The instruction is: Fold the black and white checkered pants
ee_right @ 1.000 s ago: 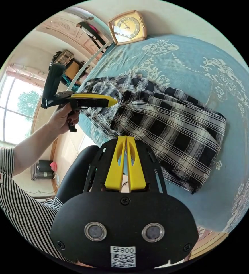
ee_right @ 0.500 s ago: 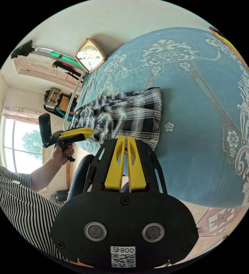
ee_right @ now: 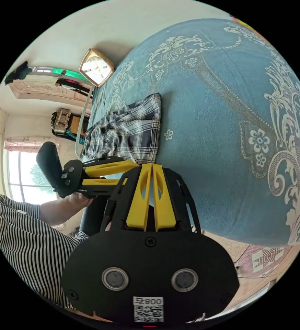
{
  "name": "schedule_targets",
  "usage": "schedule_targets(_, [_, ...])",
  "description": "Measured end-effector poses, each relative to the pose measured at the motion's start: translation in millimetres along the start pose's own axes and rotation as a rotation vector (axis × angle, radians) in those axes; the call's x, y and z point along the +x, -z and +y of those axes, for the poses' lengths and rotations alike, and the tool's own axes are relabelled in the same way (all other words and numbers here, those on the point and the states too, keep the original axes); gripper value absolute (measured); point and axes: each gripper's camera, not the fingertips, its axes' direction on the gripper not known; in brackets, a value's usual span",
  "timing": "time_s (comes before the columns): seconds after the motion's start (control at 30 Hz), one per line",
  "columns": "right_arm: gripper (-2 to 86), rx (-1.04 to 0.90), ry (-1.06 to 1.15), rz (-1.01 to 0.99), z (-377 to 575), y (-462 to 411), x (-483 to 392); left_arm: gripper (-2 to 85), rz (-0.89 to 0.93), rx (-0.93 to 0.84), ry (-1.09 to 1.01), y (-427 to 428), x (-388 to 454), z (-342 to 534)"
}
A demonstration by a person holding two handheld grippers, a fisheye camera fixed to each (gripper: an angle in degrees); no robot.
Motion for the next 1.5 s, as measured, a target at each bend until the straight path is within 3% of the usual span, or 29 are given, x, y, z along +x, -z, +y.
schedule_targets(0.33, [7.7, 0.055, 0.048, 0.026, -94, 25, 7, 2.8, -0.057, -0.01, 0.046, -13, 29, 17])
schedule_targets(0.6, [5.0, -0.004, 0.004, 0.104, -135, 9, 3, 0.8, 0.009, 0.01, 0.046, -1, 41, 43])
schedule_targets(0.8, [2.0, -0.036, -0.017, 0.005, -140, 12, 7, 0.4, 0.058, 0.022, 0.066, 18, 45, 72])
schedule_targets(1.27, [1.0, 0.156, -0.222, -0.175, -71, 76, 33, 0.4, 0.25, 0.138, -0.045, 96, 68, 147])
schedule_targets(1.5, [1.1, 0.207, -0.121, -0.296, -77, 72, -23, 0.4, 0.335, 0.369, 0.102, 183, 12, 232])
